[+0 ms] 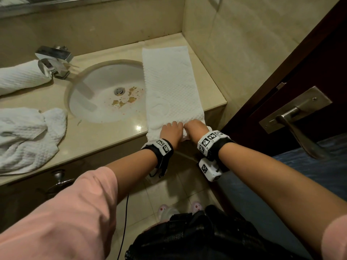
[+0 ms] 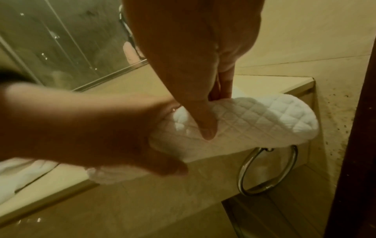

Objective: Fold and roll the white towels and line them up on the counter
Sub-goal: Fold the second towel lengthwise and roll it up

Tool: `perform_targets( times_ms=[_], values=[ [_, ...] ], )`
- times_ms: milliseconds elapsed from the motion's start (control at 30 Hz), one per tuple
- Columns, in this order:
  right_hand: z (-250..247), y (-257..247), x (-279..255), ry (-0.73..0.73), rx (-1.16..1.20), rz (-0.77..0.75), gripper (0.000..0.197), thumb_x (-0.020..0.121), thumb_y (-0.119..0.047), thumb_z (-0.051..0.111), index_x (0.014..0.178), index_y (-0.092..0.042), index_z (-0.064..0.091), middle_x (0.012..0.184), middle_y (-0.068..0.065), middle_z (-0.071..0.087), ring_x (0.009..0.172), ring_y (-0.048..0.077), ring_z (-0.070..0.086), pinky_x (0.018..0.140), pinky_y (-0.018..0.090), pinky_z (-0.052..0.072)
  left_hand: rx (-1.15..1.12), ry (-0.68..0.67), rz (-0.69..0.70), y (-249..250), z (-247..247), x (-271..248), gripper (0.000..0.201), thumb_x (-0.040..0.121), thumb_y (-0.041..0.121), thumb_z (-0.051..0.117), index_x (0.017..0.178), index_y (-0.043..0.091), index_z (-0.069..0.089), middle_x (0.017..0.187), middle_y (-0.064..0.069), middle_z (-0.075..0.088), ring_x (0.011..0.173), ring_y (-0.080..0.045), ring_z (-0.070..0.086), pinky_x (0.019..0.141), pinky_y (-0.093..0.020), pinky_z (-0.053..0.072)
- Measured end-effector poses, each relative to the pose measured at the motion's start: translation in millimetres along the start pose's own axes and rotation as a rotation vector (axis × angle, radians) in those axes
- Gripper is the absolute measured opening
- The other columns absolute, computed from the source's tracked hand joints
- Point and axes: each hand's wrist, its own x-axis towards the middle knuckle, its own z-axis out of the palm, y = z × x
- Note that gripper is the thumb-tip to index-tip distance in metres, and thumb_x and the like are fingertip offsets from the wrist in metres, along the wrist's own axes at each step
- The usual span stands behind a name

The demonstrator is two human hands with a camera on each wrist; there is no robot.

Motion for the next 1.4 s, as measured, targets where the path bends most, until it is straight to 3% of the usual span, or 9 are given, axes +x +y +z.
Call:
perform_targets(
  times_ms=[133,367,500,700,800,967,1100,1233,1400],
  values=[
    [-10,5,7,-0.038,0.046,0.008,0.014,0.088,-0.009,0.059,0.100,-0.009,0.067,0.102,0.010,0.067,0.096,0.026,0.063,0.072,0.029,0.044,0.092,0.044,0.006,-1,5,4,0.028,0.098,0.006,0.033,0.123,0.005,0.043,0.122,-0.014,0.055,0.113,-0.032,0.050,0.091,-0.038,0.039],
    [6,10,-2,0.143,0.103,-0.041,0.039,0.084,-0.014,0.064,0.122,-0.011,0.054,0.120,0.009,0.057,0.111,0.027,0.054,0.090,0.035,0.043,-0.045,-0.226,0.032,-16,-24,29,0.037,0.082,0.029,0.068,0.112,0.011,0.053,0.109,-0.008,0.064,0.100,-0.027,0.061,0.082,-0.035,0.044],
    [16,14,0,0.258,-0.004,-0.069,0.042,0.065,-0.008,0.081,0.103,-0.007,0.061,0.098,0.012,0.060,0.088,0.029,0.059,0.070,0.037,0.048,-0.106,-0.332,0.035,-19,-34,42,0.039,0.081,0.031,0.071,0.111,0.010,0.058,0.106,-0.008,0.066,0.095,-0.026,0.062,0.084,-0.035,0.050],
    [-17,14,21,0.028,-0.062,-0.094,0.017,0.090,-0.006,0.055,0.105,-0.008,0.063,0.107,0.010,0.063,0.101,0.027,0.060,0.080,0.033,0.047,-0.075,-0.331,-0.035,-17,-31,47,0.047,0.078,0.037,0.072,0.114,0.009,0.059,0.113,-0.011,0.055,0.093,-0.025,0.057,0.085,-0.035,0.051],
    [-32,14,30,-0.044,-0.021,-0.056,0.009,0.086,-0.006,0.061,0.094,-0.009,0.065,0.096,0.009,0.063,0.096,0.026,0.064,0.073,0.031,0.046,-0.105,-0.202,-0.136,-13,-23,43,0.065,0.076,0.036,0.074,0.127,0.009,0.044,0.123,-0.012,0.047,0.108,-0.031,0.054,0.089,-0.038,0.045],
    [-50,20,46,-0.166,0.060,-0.066,0.014,0.067,-0.003,0.075,0.071,-0.012,0.066,0.071,0.002,0.063,0.077,0.024,0.068,0.060,0.025,0.046,-0.064,-0.098,-0.194,-7,-20,39,0.038,0.087,0.010,0.060,0.122,0.001,0.047,0.127,-0.017,0.043,0.115,-0.034,0.047,0.088,-0.038,0.043],
    [-54,23,49,-0.216,0.083,-0.092,0.024,0.072,-0.004,0.075,0.095,-0.009,0.069,0.080,0.001,0.056,0.080,0.023,0.063,0.064,0.024,0.043,-0.111,-0.230,-0.156,-8,-29,42,0.023,0.086,0.009,0.062,0.107,0.000,0.060,0.113,-0.018,0.062,0.104,-0.032,0.061,0.081,-0.035,0.047],
    [-46,20,43,-0.178,0.073,-0.088,0.037,0.066,-0.009,0.082,0.099,-0.010,0.063,0.088,0.006,0.060,0.093,0.027,0.066,0.067,0.029,0.049,-0.106,-0.345,-0.106,-15,-39,48,0.024,0.086,0.020,0.065,0.103,0.003,0.065,0.106,-0.014,0.067,0.097,-0.029,0.064,0.075,-0.031,0.046],
    [-17,15,23,0.098,0.062,-0.056,0.055,0.077,-0.008,0.073,0.122,-0.005,0.043,0.123,0.013,0.046,0.112,0.028,0.047,0.086,0.034,0.043,-0.078,-0.405,-0.079,-21,-46,52,0.038,0.086,0.037,0.065,0.108,0.006,0.062,0.108,-0.011,0.066,0.100,-0.026,0.061,0.077,-0.028,0.042]
  ],
)
